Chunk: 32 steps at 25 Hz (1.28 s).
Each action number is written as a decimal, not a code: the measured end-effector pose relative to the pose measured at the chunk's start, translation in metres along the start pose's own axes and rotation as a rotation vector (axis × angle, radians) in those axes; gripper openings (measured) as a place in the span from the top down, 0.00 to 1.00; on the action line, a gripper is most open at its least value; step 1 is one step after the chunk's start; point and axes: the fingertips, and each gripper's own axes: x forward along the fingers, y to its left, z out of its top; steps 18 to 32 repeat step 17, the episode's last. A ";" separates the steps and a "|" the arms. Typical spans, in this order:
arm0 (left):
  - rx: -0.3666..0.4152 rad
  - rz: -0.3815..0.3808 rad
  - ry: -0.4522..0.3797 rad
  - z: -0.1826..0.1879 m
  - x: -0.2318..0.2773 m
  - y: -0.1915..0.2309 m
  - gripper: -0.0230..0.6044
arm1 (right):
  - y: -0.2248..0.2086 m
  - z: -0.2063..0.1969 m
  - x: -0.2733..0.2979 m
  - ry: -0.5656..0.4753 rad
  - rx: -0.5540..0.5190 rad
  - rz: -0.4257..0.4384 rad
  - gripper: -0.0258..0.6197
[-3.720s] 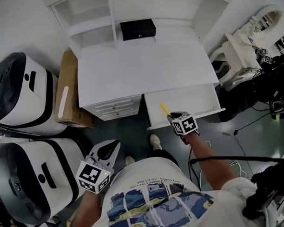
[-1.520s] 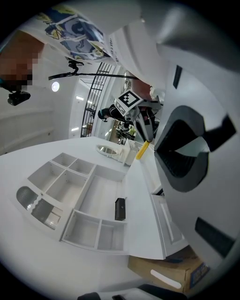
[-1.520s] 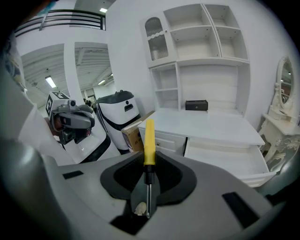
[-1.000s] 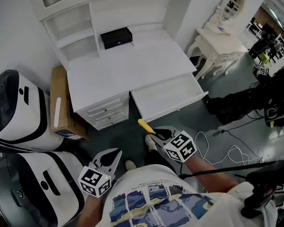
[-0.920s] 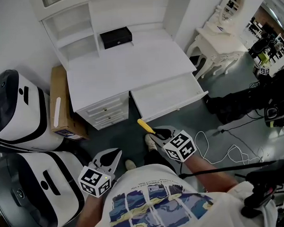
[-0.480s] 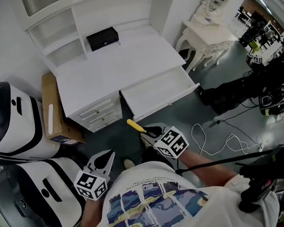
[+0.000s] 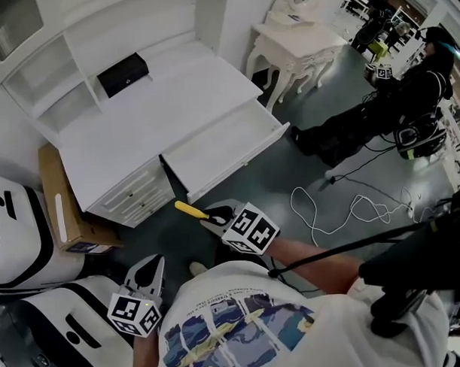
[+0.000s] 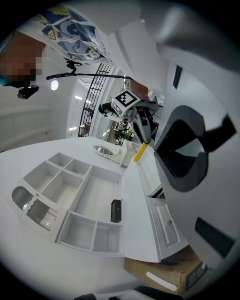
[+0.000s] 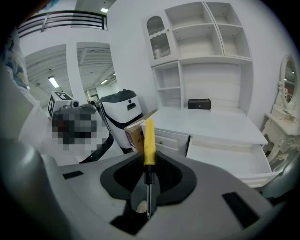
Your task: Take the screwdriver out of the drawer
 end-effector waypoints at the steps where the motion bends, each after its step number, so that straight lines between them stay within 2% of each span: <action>1: 0.000 -0.002 0.001 0.000 0.001 -0.001 0.94 | -0.001 0.000 0.000 0.000 0.001 0.000 0.82; 17: -0.007 -0.020 0.021 0.014 0.032 0.013 0.94 | -0.030 0.004 0.008 0.009 0.026 0.003 0.82; 32: -0.007 -0.020 0.021 0.014 0.032 0.013 0.94 | -0.030 0.004 0.008 0.009 0.026 0.003 0.82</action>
